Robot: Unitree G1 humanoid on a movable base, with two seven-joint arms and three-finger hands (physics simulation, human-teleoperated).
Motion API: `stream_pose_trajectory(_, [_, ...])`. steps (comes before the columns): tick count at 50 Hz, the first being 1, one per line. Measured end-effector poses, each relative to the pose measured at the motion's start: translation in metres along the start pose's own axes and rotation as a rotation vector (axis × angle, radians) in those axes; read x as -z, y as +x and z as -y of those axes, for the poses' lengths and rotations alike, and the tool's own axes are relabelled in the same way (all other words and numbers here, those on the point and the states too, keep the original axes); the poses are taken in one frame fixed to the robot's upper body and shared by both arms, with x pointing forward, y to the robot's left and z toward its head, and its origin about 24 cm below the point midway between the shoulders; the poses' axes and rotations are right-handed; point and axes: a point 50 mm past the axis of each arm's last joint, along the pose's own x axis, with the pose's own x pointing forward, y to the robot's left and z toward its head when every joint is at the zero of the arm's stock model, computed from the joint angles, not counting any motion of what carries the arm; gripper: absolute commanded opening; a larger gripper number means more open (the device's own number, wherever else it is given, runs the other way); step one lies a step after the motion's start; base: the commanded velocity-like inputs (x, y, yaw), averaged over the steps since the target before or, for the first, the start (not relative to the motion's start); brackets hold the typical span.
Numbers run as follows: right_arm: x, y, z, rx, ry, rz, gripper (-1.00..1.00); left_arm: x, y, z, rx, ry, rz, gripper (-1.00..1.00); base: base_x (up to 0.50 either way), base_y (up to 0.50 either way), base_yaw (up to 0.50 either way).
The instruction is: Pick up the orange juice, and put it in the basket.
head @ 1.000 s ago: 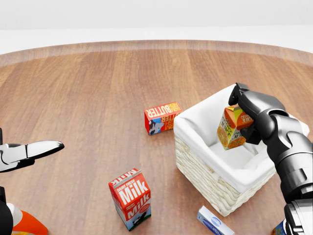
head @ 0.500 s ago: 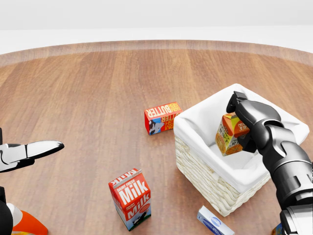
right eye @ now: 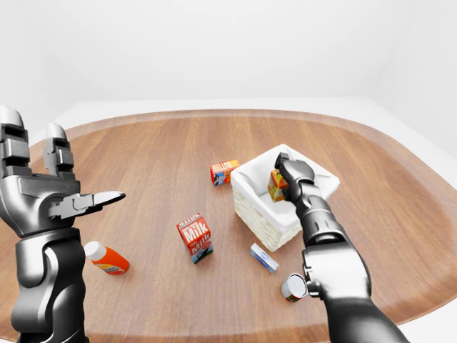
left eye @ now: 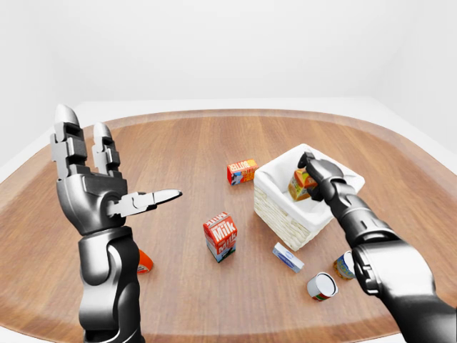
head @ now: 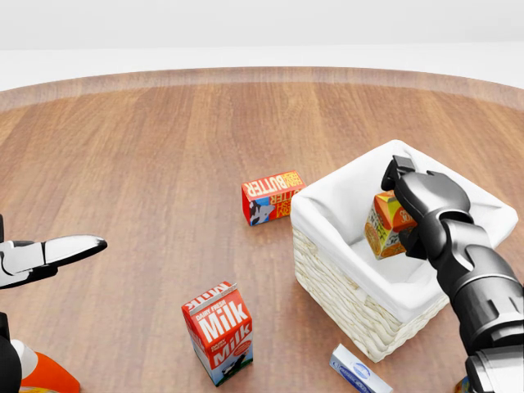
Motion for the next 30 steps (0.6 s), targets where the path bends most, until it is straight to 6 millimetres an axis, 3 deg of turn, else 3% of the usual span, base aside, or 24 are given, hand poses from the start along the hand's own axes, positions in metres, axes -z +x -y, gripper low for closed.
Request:
stream_pose_trajectory(27, [-0.001, -0.005, -0.025, -0.011, 0.01, -0.009, -1.0, -0.001, 0.0, 0.0, -0.001, -0.003, 0.006, 1.0, 0.0, 0.0, 0.0])
stream_pose_trajectory(28, [-0.002, -0.005, -0.026, -0.011, 0.009, -0.009, -0.98, -0.001, 0.0, 0.0, -0.001, -0.003, 0.006, 1.0, 0.0, 0.0, 0.0])
stream_pose_trajectory(30, [-0.002, -0.005, -0.027, -0.008, 0.009, -0.01, -0.77, -0.001, 0.0, 0.0, -0.001, -0.003, 0.006, 1.0, 0.0, 0.0, 0.0])
